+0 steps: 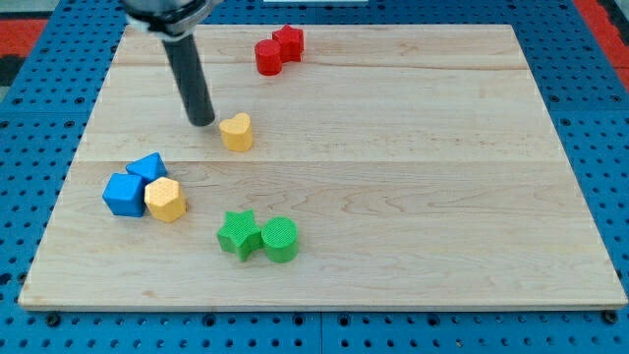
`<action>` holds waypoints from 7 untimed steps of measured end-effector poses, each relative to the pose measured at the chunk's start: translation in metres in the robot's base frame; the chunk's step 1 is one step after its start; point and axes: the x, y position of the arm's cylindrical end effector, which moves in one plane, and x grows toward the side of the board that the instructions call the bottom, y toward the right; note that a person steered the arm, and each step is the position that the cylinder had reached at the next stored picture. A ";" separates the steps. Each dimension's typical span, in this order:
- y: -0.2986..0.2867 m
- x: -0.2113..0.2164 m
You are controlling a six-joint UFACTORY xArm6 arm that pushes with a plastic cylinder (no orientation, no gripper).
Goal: Push the heart to the left of the triangle
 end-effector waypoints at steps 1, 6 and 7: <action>0.083 -0.014; 0.007 0.041; 0.008 0.025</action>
